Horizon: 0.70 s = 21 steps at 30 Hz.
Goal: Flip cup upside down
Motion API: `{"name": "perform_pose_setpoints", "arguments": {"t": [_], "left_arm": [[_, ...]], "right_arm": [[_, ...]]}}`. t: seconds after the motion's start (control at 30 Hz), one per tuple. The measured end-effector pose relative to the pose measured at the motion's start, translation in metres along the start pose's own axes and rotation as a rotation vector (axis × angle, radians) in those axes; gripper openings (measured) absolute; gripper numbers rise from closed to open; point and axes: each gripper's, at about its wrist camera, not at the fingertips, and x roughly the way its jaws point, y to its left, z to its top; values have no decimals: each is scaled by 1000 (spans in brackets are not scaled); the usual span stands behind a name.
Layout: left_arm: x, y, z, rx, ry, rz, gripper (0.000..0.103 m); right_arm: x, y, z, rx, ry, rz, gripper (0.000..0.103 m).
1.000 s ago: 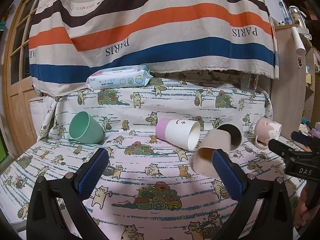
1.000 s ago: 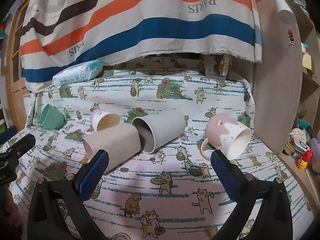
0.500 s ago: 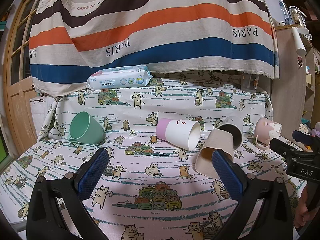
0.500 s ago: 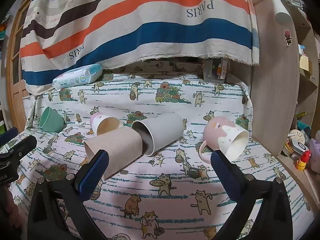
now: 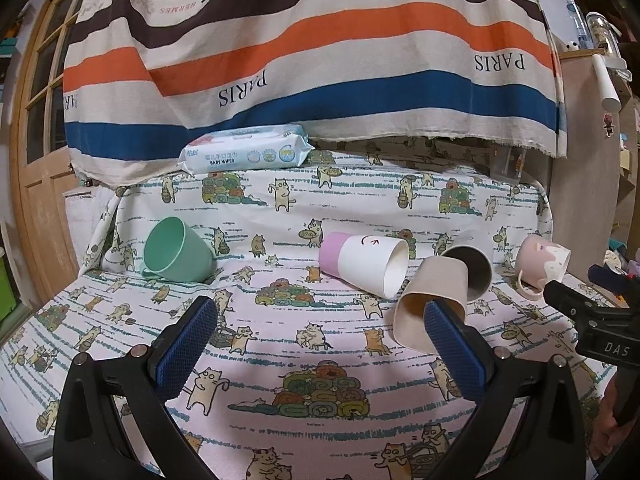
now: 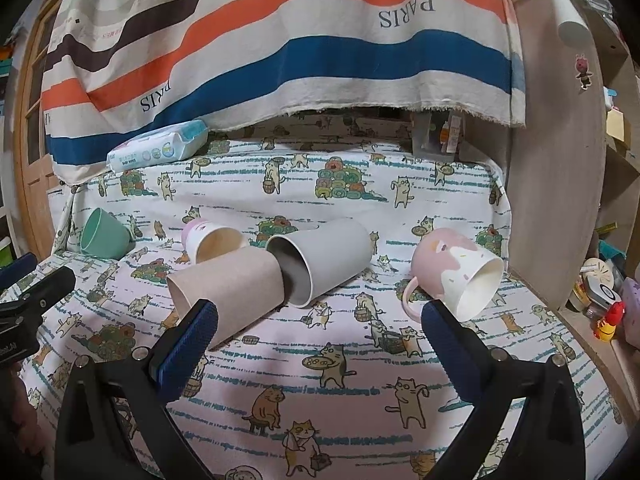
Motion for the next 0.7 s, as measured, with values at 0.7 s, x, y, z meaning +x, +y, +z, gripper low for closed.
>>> {"name": "perform_pose_setpoints", "arguments": {"t": [0.7], "left_arm": [[-3,-1,-1,-4,-12,23,103]], "right_arm": [[-3,1,1,-3,-8,7,103]]}}
